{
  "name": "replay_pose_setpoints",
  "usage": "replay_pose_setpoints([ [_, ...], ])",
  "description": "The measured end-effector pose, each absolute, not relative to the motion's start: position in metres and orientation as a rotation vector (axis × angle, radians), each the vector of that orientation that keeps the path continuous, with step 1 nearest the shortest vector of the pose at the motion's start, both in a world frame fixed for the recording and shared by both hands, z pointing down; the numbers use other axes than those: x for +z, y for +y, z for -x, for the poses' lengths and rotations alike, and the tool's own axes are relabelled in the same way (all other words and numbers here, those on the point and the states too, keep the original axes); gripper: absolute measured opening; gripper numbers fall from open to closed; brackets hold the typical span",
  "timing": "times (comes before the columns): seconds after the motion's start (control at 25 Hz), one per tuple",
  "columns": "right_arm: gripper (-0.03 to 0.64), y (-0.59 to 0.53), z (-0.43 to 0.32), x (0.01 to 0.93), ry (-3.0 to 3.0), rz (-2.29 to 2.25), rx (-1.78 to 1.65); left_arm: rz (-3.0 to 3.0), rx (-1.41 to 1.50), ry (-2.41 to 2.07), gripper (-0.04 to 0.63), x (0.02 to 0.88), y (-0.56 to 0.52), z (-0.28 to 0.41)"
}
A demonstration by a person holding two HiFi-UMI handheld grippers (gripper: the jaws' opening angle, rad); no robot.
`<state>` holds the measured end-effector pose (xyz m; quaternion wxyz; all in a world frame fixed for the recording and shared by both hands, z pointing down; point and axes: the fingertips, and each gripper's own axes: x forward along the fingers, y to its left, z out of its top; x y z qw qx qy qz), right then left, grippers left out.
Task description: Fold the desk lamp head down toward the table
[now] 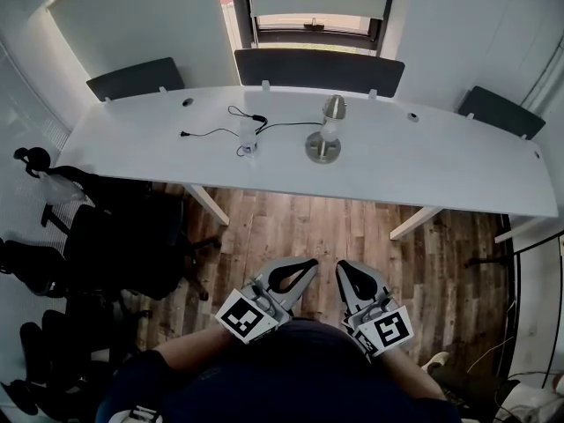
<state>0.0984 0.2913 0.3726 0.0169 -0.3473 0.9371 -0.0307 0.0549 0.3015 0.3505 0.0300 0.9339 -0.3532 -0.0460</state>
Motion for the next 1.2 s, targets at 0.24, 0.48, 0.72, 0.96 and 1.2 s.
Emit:
replay_pose_setpoints([
  [0.24,0.009,0.231,-0.103,0.39,2.914,1.165,-0.141,-2.871,-0.118,-1.066,0.005,0.37,0.241,-0.041],
  [0.48,0.009,0.14,-0.09,0.382,2.875,1.284,-0.105,-2.928,-0.139,-0.98,0.005,0.375,0.143,-0.017],
  [0.72,0.009,0.055,-0.069,0.351,2.806,1.422,-0.081,-2.999,-0.168,-0.845,0.005,0.357,0.055,0.013],
  [0.96,0.009,-0.001,-0.068,0.325,2.705,1.52,-0.054,-2.967,-0.13,-0.774,0.005,0.361,-0.012,0.028],
  [1.2,0.009,-0.037,-0.078,0.314,2.709,1.48,-0.05,-2.935,-0.092,-0.844,0.005,0.376,-0.055,0.02],
])
